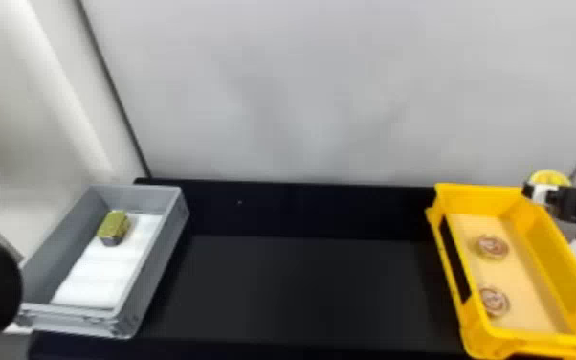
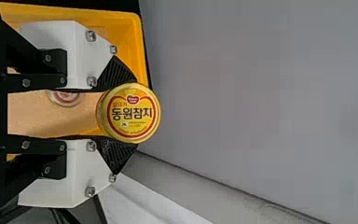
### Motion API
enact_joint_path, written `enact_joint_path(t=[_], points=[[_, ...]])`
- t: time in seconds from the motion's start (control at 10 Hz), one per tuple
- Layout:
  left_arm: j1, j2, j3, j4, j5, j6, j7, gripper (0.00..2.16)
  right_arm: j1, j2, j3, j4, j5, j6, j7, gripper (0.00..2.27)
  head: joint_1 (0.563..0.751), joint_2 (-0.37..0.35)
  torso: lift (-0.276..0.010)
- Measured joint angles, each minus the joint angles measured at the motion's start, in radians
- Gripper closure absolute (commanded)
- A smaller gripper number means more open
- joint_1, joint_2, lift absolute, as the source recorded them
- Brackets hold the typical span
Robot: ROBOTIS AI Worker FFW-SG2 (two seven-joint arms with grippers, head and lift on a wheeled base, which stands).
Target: Pick up the round yellow can and place it in the yellow rectangular box
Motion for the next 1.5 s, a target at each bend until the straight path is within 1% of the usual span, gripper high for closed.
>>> enact_joint_path(t=[0.1, 0.3, 0.4, 0.6, 0.7, 0.8, 1.0, 1.1, 1.3, 1.5], points=[[0.0, 0.0, 0.001, -0.001, 0.0, 0.002, -0.001, 0.09, 0.023, -0.008, -0.003, 0.013, -0.077, -0.014, -0.053, 0.82, 0.694, 0.054, -0.003], [0.0, 0.0, 0.003, -0.003, 0.0, 0.004, -0.002, 0.09, 0.07, -0.017, -0.005, 0.025, -0.193, -0.035, -0.13, 0.82, 0.694, 0.054, -0.003], [0.0, 0.0, 0.004, -0.003, 0.0, 0.005, -0.003, 0.09, 0.093, -0.018, -0.005, 0.031, -0.235, -0.043, -0.152, 0.82, 0.694, 0.054, -0.003], [0.001, 0.0, 0.007, -0.005, 0.0, 0.008, -0.005, 0.09, 0.122, -0.022, -0.006, 0.054, -0.281, -0.045, -0.163, 0.82, 0.694, 0.054, -0.003], [0.001, 0.0, 0.008, -0.006, 0.0, 0.008, -0.006, 0.09, 0.121, -0.027, -0.005, 0.078, -0.294, -0.039, -0.16, 0.82, 0.694, 0.054, -0.003], [0.002, 0.0, 0.008, -0.006, 0.0, 0.009, -0.006, 0.09, 0.107, -0.038, 0.004, 0.119, -0.306, -0.036, -0.138, 0.82, 0.694, 0.054, -0.003], [0.003, 0.001, 0.007, -0.006, 0.0, 0.008, -0.006, 0.09, 0.061, -0.065, 0.054, 0.238, -0.318, -0.079, -0.064, 0.82, 0.694, 0.054, -0.003], [0.003, 0.002, 0.005, -0.003, 0.0, 0.006, -0.006, 0.09, 0.035, -0.073, 0.083, 0.301, -0.312, -0.114, -0.031, 0.82, 0.694, 0.054, -0.003], [0.001, 0.003, 0.0, 0.0, 0.0, 0.003, -0.007, 0.09, -0.014, -0.076, 0.124, 0.405, -0.267, -0.155, 0.004, 0.82, 0.694, 0.054, -0.003], [-0.001, 0.004, -0.002, 0.0, 0.0, 0.002, -0.008, 0.08, -0.034, -0.076, 0.136, 0.454, -0.236, -0.167, 0.02, 0.82, 0.694, 0.054, -0.003]])
